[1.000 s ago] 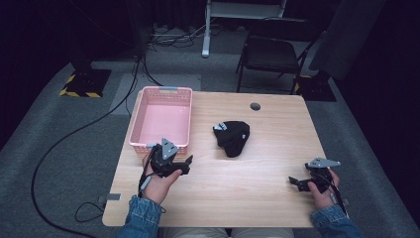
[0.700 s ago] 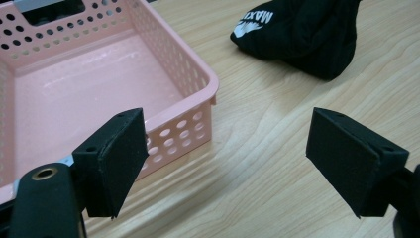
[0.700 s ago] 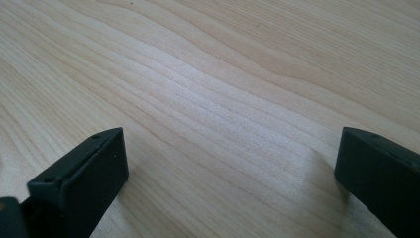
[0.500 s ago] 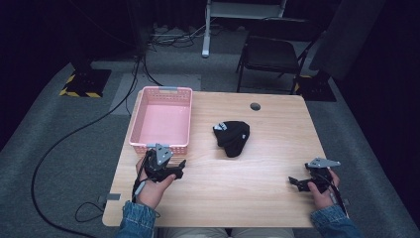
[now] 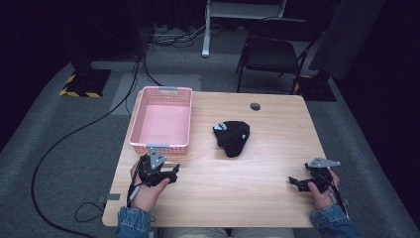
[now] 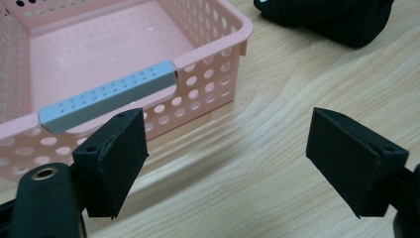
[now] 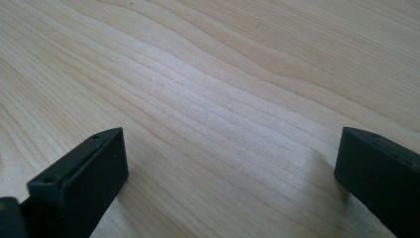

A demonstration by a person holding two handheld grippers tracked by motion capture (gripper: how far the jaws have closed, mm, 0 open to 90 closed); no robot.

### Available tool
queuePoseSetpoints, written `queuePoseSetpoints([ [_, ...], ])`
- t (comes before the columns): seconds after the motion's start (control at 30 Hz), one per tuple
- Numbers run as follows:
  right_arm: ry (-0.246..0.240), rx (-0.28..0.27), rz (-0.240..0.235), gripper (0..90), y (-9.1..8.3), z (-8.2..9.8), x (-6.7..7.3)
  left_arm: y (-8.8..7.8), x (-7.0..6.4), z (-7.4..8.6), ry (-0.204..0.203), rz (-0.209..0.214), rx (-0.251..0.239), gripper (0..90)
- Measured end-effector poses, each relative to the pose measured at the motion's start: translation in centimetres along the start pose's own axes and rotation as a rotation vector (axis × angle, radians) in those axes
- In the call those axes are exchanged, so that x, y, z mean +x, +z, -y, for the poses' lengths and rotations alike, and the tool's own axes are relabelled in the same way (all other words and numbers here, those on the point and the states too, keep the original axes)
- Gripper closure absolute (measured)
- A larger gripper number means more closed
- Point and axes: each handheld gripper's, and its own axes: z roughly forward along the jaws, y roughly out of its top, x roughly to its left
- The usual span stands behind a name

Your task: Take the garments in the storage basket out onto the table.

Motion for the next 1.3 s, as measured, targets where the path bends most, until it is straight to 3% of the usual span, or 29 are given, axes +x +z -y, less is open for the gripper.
queuePoseSetpoints([
  [1.3,0.0,0.0,0.0,0.0,0.0,0.0,0.0,0.4,3.1,5.5,-0.093,-0.055,0.115,15.9],
])
